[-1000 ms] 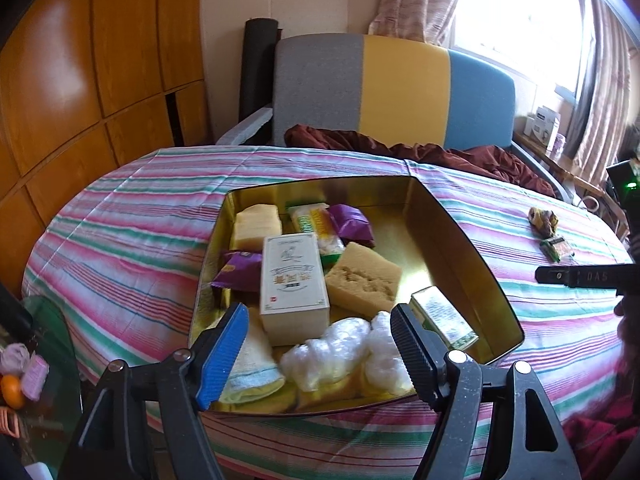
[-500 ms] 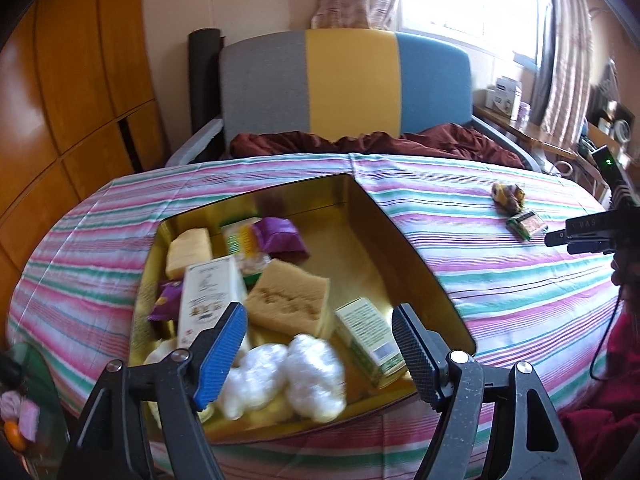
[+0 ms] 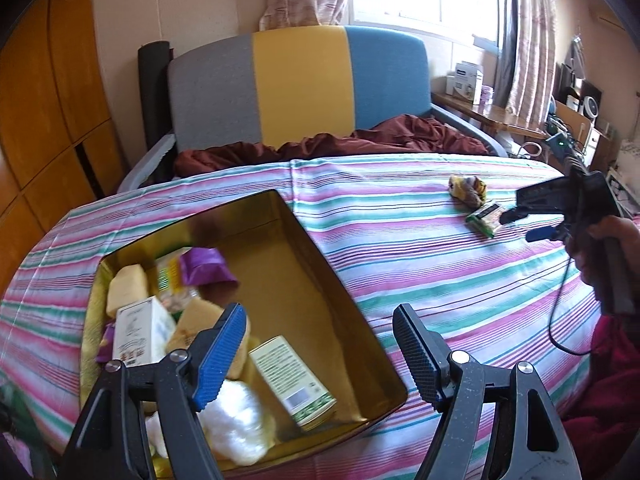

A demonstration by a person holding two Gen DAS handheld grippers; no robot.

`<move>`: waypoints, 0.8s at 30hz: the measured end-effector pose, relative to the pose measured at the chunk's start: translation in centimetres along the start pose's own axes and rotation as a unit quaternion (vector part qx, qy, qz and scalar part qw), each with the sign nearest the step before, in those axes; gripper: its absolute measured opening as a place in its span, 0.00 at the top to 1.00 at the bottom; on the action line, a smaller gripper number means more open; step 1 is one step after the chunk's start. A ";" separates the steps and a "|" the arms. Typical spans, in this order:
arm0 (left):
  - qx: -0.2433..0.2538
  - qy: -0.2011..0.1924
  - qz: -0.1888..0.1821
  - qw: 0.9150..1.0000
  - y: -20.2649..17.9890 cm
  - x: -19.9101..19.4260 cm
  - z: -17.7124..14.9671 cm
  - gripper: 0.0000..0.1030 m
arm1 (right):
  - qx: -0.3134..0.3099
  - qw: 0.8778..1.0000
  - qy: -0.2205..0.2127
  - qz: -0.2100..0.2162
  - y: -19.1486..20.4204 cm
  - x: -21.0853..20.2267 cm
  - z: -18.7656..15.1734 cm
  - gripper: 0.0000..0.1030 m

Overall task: Organize objects
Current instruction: 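Grasp the clear cracker bag on the table with the right tool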

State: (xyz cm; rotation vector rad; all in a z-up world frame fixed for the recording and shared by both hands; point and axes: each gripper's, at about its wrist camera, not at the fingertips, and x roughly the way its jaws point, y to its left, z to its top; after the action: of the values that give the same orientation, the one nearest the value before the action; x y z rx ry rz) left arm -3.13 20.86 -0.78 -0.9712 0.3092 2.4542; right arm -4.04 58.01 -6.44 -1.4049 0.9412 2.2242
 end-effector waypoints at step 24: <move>0.003 0.024 -0.036 0.999 -1.7 1.9 0.8 0.25 | -0.077 0.990 0.013 -0.115 2.9 3.6 2.8 0.51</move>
State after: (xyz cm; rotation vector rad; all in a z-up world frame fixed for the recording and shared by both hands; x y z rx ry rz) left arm -3.87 23.29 -1.54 -1.0226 0.2918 2.3667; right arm -9.27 57.62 -7.85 -1.5275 0.5912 2.1455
